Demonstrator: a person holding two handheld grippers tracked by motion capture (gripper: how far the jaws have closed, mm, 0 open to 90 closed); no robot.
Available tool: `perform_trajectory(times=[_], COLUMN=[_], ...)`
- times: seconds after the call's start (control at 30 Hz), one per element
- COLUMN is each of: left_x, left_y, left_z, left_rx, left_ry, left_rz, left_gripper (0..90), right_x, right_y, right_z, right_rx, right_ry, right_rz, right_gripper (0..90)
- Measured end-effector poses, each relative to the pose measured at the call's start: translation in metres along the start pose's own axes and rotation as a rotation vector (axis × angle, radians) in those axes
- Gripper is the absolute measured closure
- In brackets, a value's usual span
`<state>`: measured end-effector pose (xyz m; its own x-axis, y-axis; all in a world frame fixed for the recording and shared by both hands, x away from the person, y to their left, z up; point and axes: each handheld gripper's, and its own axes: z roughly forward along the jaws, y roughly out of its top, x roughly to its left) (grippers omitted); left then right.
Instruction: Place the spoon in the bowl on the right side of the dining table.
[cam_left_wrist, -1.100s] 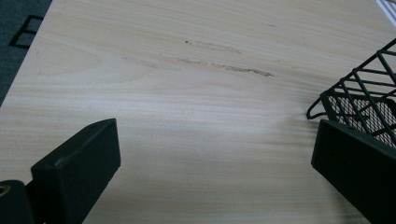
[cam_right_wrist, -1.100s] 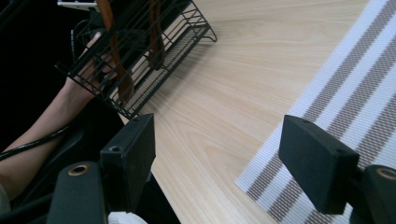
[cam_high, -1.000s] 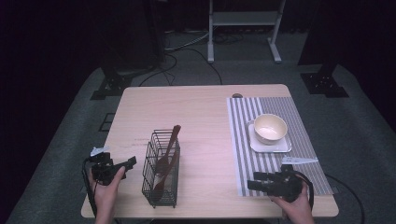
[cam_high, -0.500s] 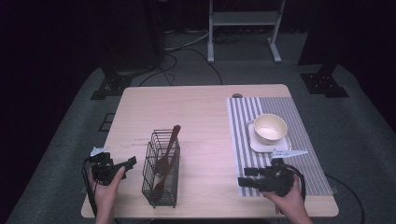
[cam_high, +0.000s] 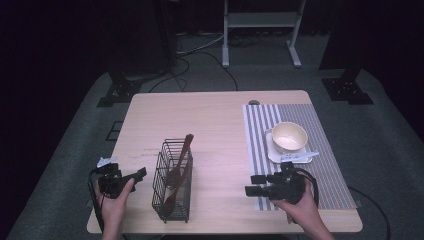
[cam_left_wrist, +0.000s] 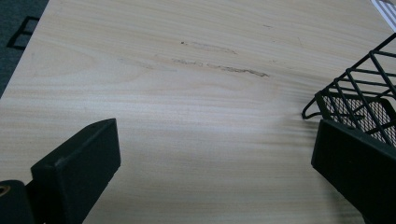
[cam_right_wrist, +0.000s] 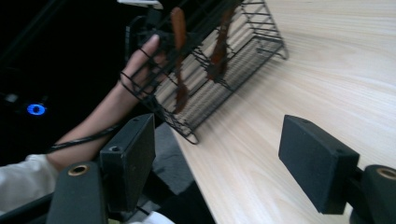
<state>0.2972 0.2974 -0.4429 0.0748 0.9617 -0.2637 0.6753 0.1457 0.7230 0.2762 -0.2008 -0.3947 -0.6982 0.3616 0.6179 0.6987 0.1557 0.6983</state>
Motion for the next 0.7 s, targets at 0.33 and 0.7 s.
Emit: perform_trajectory(times=[0.33,0.7], left_x=[0.0,0.0], left_y=[0.0,0.0], left_z=[0.0,0.0], left_rx=[0.003,0.004], left_ry=[-0.002,-0.004], left_rz=[0.0,0.004], left_gripper=[0.2,0.2], right_x=[0.015,0.02], right_y=[0.016,0.03], right_z=[0.02,0.037], right_rx=[0.05,0.091], right_ry=[0.034,0.052], right_rz=[-0.037,-0.052], right_gripper=[25.9,25.9])
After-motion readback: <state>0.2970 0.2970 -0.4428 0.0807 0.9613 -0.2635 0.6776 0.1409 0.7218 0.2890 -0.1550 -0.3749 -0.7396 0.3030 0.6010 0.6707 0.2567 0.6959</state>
